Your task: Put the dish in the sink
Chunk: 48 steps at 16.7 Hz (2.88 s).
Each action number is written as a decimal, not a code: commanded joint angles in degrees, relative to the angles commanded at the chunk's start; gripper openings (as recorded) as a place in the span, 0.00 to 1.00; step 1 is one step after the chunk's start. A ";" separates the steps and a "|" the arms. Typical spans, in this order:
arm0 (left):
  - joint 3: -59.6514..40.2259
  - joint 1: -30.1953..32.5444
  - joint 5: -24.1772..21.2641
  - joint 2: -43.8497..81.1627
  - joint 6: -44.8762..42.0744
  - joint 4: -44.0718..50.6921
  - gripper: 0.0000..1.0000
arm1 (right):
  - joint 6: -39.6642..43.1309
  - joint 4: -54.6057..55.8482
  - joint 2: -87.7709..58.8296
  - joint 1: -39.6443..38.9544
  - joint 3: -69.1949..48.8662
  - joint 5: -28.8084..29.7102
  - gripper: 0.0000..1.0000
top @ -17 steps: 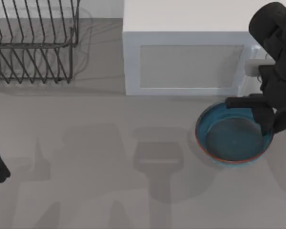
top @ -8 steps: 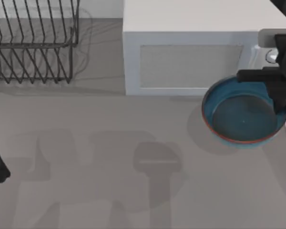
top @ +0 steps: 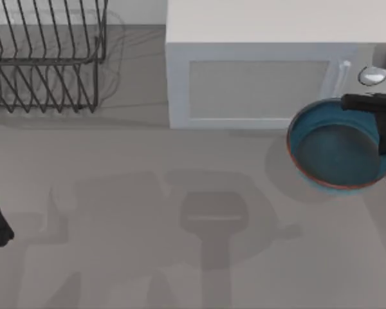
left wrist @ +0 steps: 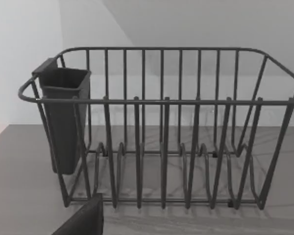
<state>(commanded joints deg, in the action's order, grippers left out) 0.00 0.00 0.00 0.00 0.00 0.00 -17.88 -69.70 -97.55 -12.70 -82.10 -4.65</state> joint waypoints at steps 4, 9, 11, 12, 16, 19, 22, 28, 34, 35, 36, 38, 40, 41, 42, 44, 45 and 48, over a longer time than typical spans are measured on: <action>0.00 0.00 0.00 0.00 0.00 0.00 1.00 | 2.87 14.70 3.47 8.71 12.86 -5.47 0.00; 0.00 0.00 0.00 0.00 0.00 0.00 1.00 | 7.13 40.14 6.26 20.94 30.72 -11.90 0.00; 0.00 0.00 0.00 0.00 0.00 0.00 1.00 | 8.76 52.40 6.69 25.46 36.66 -14.02 0.00; 0.00 0.00 0.00 0.00 0.00 0.00 1.00 | 9.57 58.75 6.79 27.59 39.30 -14.96 0.00; 0.00 0.00 0.00 0.00 0.00 0.00 1.00 | 12.76 84.41 7.11 35.02 47.35 -18.15 0.00; 0.00 0.00 0.00 0.00 0.00 0.00 1.00 | 14.73 101.28 8.15 38.91 49.71 -20.32 0.00; 0.00 0.00 0.00 0.00 0.00 0.00 1.00 | 16.02 113.47 9.91 41.33 49.47 -22.35 0.00; 0.00 0.00 0.00 0.00 0.00 0.00 1.00 | 16.83 121.62 12.02 42.86 47.96 -24.09 0.00; 0.00 0.00 0.00 0.00 0.00 0.00 1.00 | 16.75 123.64 9.70 42.64 48.28 -24.15 0.00; 0.00 0.00 0.00 0.00 0.00 0.00 1.00 | 16.75 125.58 7.79 42.71 48.47 -24.19 0.00; 0.00 0.00 0.00 0.00 0.00 0.00 1.00 | 16.75 128.09 5.34 42.80 48.71 -24.23 0.00; 0.00 0.00 0.00 0.00 0.00 0.00 1.00 | 16.80 134.97 -0.96 43.02 49.42 -24.25 0.00; 0.00 0.00 0.00 0.00 0.00 0.00 1.00 | 16.88 143.63 -8.16 43.18 50.40 -24.21 0.00; 0.00 0.00 0.00 0.00 0.00 0.00 1.00 | 16.93 148.18 -11.80 43.21 50.95 -24.16 0.00; 0.00 0.00 0.00 0.00 0.00 0.00 1.00 | 16.98 152.60 -15.29 43.22 51.52 -24.09 0.00; 0.00 0.00 0.00 0.00 0.00 0.00 1.00 | 17.05 160.28 -21.46 43.16 52.60 -23.91 0.00; 0.00 0.00 0.00 0.00 0.00 0.00 1.00 | 17.06 163.24 -24.00 43.11 53.07 -23.82 0.00; 0.00 0.00 0.00 0.00 0.00 0.00 1.00 | 17.05 168.50 -28.89 42.98 53.96 -23.59 0.00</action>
<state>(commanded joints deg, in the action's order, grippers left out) 0.00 0.00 0.00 0.00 0.00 0.00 -0.83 98.80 -126.44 30.27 -28.14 -28.24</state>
